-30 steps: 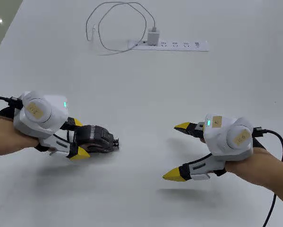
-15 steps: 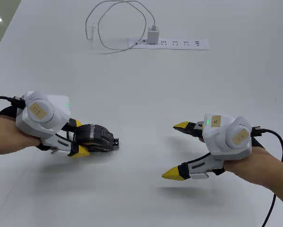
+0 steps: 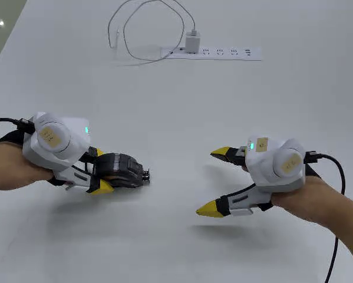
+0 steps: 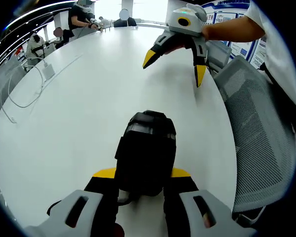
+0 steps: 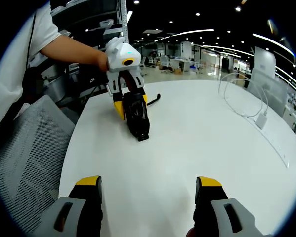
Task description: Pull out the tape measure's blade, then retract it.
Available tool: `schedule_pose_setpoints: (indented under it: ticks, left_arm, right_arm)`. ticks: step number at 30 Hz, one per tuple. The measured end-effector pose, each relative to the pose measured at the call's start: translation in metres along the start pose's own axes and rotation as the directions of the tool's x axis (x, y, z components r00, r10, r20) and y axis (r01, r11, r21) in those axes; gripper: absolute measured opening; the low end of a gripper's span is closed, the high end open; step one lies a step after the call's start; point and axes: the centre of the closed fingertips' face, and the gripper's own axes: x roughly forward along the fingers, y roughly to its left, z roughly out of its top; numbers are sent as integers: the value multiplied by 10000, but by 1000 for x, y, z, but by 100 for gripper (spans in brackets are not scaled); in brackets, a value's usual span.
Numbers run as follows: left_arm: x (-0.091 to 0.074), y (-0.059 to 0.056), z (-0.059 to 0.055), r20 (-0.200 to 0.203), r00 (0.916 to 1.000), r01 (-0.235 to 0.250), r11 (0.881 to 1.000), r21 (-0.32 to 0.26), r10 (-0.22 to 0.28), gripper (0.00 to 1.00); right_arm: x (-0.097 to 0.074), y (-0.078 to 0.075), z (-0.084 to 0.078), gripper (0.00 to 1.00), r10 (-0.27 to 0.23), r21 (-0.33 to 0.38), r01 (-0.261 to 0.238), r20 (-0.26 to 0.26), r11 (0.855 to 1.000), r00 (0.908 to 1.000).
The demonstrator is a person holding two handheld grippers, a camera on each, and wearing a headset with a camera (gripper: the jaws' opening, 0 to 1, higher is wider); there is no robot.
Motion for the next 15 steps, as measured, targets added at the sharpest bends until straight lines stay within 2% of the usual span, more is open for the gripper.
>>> schedule_pose_setpoints:
  ticks: [7,15]
  left_arm:
    - [1,0,-1,-129,9996,-240,9994,240,243,29]
    - [1,1,-1,-221,9994,-263,9991,335,270,29]
  right_arm:
    - [8,-4,3,74,47,-78,-47,-64,10000,10000]
    - [19,-6,9,71,181,-154,-180,26,9997,9998]
